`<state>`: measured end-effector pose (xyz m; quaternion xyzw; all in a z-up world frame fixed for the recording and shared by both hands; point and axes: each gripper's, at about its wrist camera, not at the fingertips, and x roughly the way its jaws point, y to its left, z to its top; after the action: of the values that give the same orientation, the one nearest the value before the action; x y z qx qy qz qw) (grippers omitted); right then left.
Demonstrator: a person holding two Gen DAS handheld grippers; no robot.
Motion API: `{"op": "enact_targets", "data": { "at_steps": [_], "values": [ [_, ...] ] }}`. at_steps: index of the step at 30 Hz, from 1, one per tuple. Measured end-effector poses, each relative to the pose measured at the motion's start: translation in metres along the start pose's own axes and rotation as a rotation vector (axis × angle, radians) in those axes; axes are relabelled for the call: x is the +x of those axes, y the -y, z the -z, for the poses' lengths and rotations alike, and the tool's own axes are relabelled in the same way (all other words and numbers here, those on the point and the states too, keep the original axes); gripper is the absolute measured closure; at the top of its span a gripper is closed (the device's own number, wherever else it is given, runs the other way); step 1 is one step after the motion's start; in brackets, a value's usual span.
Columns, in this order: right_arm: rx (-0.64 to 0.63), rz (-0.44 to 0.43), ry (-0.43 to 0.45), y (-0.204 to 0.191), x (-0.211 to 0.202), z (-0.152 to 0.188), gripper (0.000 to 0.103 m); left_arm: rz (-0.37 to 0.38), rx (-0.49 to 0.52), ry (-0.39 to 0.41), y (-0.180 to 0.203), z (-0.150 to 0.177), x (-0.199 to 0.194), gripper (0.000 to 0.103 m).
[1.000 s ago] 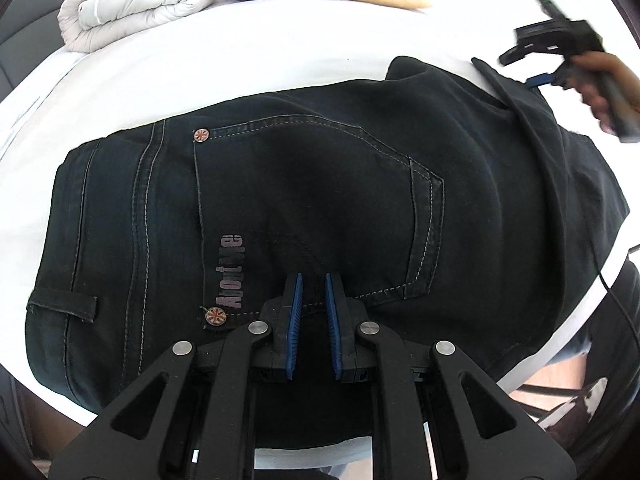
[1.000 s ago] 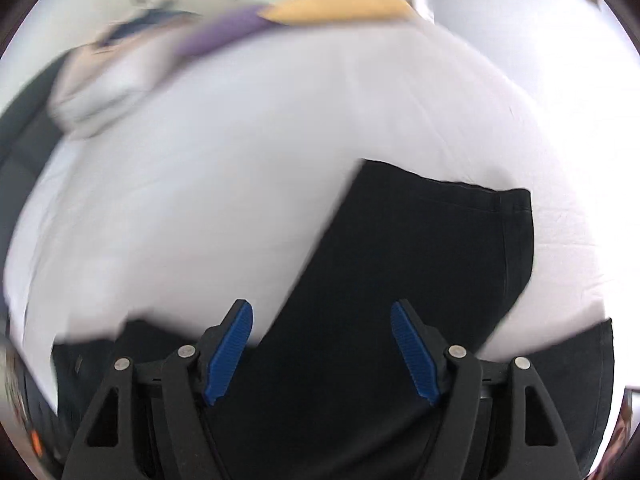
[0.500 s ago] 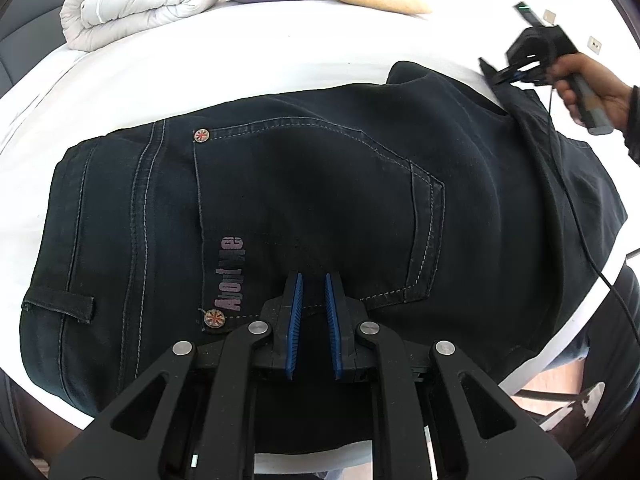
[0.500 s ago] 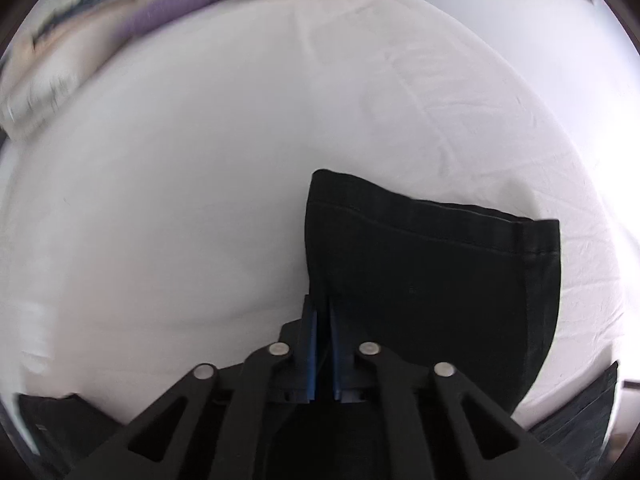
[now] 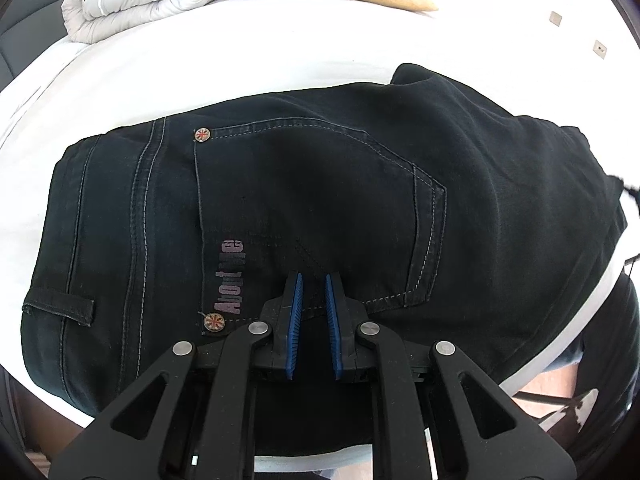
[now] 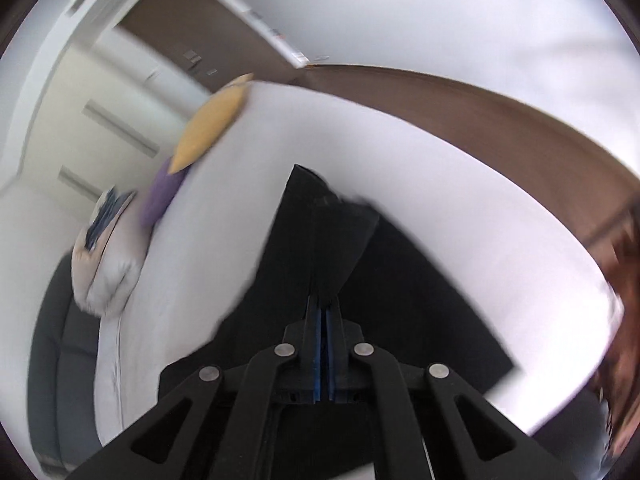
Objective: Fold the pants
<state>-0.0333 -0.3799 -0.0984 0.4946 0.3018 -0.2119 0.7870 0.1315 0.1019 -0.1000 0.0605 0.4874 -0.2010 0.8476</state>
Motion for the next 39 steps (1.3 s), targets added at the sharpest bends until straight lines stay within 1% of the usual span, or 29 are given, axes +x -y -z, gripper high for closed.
{"op": "enact_targets", "data": {
  "at_steps": [1, 2, 3, 4, 5, 6, 8, 9, 11, 12, 13, 15, 17, 19, 20, 21, 22, 23, 24, 29, 34, 37, 39],
  "values": [
    [0.077, 0.003, -0.008, 0.027, -0.001, 0.008, 0.096, 0.0, -0.005, -0.003, 0.0, -0.001, 0.001, 0.091],
    [0.12, -0.009, -0.007, 0.047, -0.003, 0.011, 0.096, 0.001, -0.013, -0.006, -0.001, -0.003, 0.001, 0.091],
    [0.16, -0.057, 0.0, 0.059, -0.006, 0.017, 0.096, 0.001, -0.019, -0.008, -0.001, -0.004, 0.001, 0.091],
    [0.176, -0.088, 0.008, 0.068, -0.007, 0.019, 0.092, 0.001, -0.026, -0.011, -0.002, -0.004, 0.004, 0.091],
    [0.176, -0.106, 0.017, 0.069, -0.009, 0.023, 0.087, 0.001, -0.032, -0.013, -0.002, -0.005, 0.004, 0.091],
    [0.167, -0.127, 0.021, 0.066, -0.009, 0.023, 0.07, -0.002, -0.038, -0.016, -0.002, -0.006, 0.005, 0.091],
    [0.171, -0.181, 0.028, 0.059, -0.01, 0.022, 0.053, -0.015, -0.036, -0.019, 0.0, -0.007, 0.005, 0.091],
    [0.162, -0.195, 0.028, 0.053, -0.009, 0.02, 0.052, -0.023, -0.035, -0.02, 0.001, -0.007, 0.006, 0.091],
    [0.123, -0.174, -0.006, 0.036, 0.002, 0.016, 0.052, -0.032, -0.038, -0.02, 0.002, -0.007, 0.008, 0.091],
    [0.138, -0.157, -0.022, 0.033, 0.009, 0.015, 0.052, -0.035, -0.041, -0.021, 0.003, -0.007, 0.009, 0.091],
    [0.164, -0.143, -0.041, 0.018, 0.021, 0.008, 0.052, -0.036, -0.042, -0.021, 0.004, -0.007, 0.01, 0.091],
    [0.194, -0.108, -0.077, 0.019, 0.037, 0.005, 0.053, -0.036, -0.044, -0.02, 0.004, -0.007, 0.011, 0.091],
    [0.257, -0.088, -0.066, 0.027, 0.043, 0.006, 0.053, -0.032, -0.042, -0.019, 0.005, -0.007, 0.011, 0.091],
    [0.299, -0.1, -0.054, 0.033, 0.039, 0.005, 0.053, -0.024, -0.043, -0.016, 0.003, -0.005, 0.01, 0.091],
    [0.304, -0.125, -0.044, 0.033, 0.04, 0.003, 0.051, -0.02, -0.043, -0.015, 0.002, -0.005, 0.01, 0.091],
    [0.301, -0.15, -0.041, 0.032, 0.041, 0.002, 0.055, -0.018, -0.039, -0.015, 0.001, -0.005, 0.01, 0.091],
    [0.293, -0.158, -0.045, 0.032, 0.043, 0.001, 0.064, -0.018, -0.034, -0.015, 0.0, -0.004, 0.01, 0.091],
    [0.278, -0.157, -0.053, 0.033, 0.044, 0.0, 0.094, -0.017, -0.028, -0.016, 0.0, -0.004, 0.009, 0.091],
    [0.271, -0.155, -0.056, 0.039, 0.042, 0.0, 0.098, -0.016, -0.023, -0.017, -0.003, -0.003, 0.007, 0.091],
    [0.256, -0.157, -0.016, 0.05, 0.021, 0.011, 0.099, -0.015, 0.033, -0.046, 0.0, -0.007, 0.008, 0.091],
    [0.31, -0.157, -0.011, 0.068, 0.006, 0.021, 0.099, -0.018, 0.08, -0.073, 0.001, -0.011, 0.007, 0.091],
    [0.319, -0.156, -0.01, 0.081, -0.002, 0.02, 0.099, -0.022, 0.098, -0.082, 0.0, -0.011, 0.005, 0.091],
    [0.339, -0.161, -0.018, 0.088, 0.003, 0.019, 0.1, -0.017, 0.1, -0.086, -0.004, -0.009, 0.003, 0.091]
  ]
}}
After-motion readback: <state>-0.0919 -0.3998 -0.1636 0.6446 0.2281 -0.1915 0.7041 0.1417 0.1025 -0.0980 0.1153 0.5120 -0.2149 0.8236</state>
